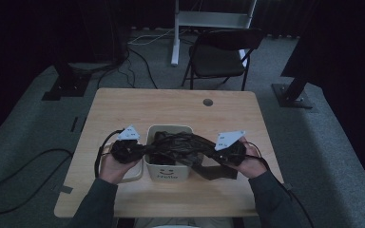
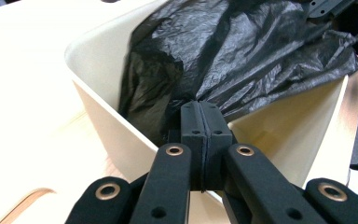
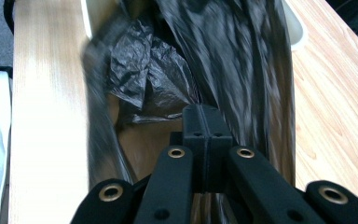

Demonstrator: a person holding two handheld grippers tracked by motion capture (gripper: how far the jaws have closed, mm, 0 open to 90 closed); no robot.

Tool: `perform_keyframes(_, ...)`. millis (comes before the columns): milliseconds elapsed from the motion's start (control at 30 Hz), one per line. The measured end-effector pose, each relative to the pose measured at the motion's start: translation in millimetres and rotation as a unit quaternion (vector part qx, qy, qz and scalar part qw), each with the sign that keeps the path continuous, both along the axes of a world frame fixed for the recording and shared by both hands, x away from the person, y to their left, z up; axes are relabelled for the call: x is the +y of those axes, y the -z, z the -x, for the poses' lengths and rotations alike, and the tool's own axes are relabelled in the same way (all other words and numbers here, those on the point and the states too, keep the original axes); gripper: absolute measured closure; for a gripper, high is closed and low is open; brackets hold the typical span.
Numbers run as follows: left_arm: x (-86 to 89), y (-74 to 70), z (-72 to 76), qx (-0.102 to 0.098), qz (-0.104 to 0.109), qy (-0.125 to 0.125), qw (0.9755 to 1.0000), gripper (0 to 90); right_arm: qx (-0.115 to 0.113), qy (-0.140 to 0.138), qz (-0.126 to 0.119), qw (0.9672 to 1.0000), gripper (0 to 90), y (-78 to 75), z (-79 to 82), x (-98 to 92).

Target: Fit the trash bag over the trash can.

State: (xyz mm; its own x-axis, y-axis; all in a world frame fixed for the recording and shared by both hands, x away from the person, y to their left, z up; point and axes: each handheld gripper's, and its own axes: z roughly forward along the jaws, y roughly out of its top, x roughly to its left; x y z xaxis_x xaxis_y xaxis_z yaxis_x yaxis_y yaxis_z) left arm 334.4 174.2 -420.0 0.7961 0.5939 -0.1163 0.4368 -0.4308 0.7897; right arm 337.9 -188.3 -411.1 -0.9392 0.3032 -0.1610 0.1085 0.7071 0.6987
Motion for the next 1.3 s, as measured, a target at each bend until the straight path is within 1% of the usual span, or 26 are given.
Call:
perform_keyframes(100, 5.3, -0.6, 2.2, -0.002, 0.005, -0.003, 1.0, 90.0, 0.002, 0.007, 0.003, 1.0, 90.0, 0.7, 0.7, -5.4)
perform_keyframes(333, 13.8, -5.1, 8.4, -0.011, 0.006, -0.01, 0.9999, 90.0, 0.002, 0.019, 0.0, 0.9998, 90.0, 0.1, 1.0, -15.3)
perform_keyframes(433, 19.3, -6.5, 10.4, -0.011, 0.012, -0.014, 0.9998, 90.0, 0.001, 0.022, -0.001, 0.9998, 90.0, 0.1, 1.3, -17.5)
perform_keyframes(533, 24.8, -5.8, 10.7, -0.005, 0.023, -0.017, 0.9996, 90.0, 0.001, 0.021, 0.0, 0.9998, 90.0, -0.1, 1.9, -18.0)
perform_keyframes(633, 25.2, -5.1, 11.2, -0.003, 0.027, -0.016, 0.9995, 90.0, 0.0, 0.021, 0.0, 0.9998, 90.0, -0.4, 1.7, -17.5)
perform_keyframes(800, 22.4, -4.6, 10.6, -0.002, 0.027, -0.014, 0.9995, 89.8, 0.0, 0.024, -0.002, 0.9997, 90.0, -1.3, 1.3, -17.1)
perform_keyframes(867, 21.6, -5.3, 10.8, -0.005, 0.027, -0.015, 0.9995, 85.5, -0.001, 0.022, -0.003, 0.9997, 90.0, -1.2, 1.6, -16.8)
perform_keyframes(933, 20.6, -7.0, 12.0, -0.013, 0.024, -0.009, 0.9996, 79.1, -0.002, 0.021, -0.004, 0.9998, 90.0, -1.3, 1.9, -16.5)
perform_keyframes(1000, 19.4, -9.8, 13.1, -0.02, 0.024, -0.009, 0.9995, 71.1, -0.002, 0.02, -0.005, 0.9998, 90.0, -1.3, 2.0, -16.0)
perform_keyframes(1033, 18.9, -11.2, 13.3, -0.022, 0.022, -0.008, 0.9995, 69.0, -0.003, 0.019, -0.004, 0.9998, 90.0, -1.3, 2.0, -15.6)
perform_keyframes(1133, 16.5, -16.6, 12.8, -0.029, 0.02, -0.003, 0.9994, 65.2, -0.003, 0.018, -0.004, 0.9998, 90.0, -1.2, 2.0, -14.2)
perform_keyframes(1300, 12.1, -25.7, 10.9, -0.039, 0.015, 0.002, 0.9991, 62.1, -0.003, 0.016, -0.005, 0.9998, 90.0, -1.1, 1.6, -12.9)
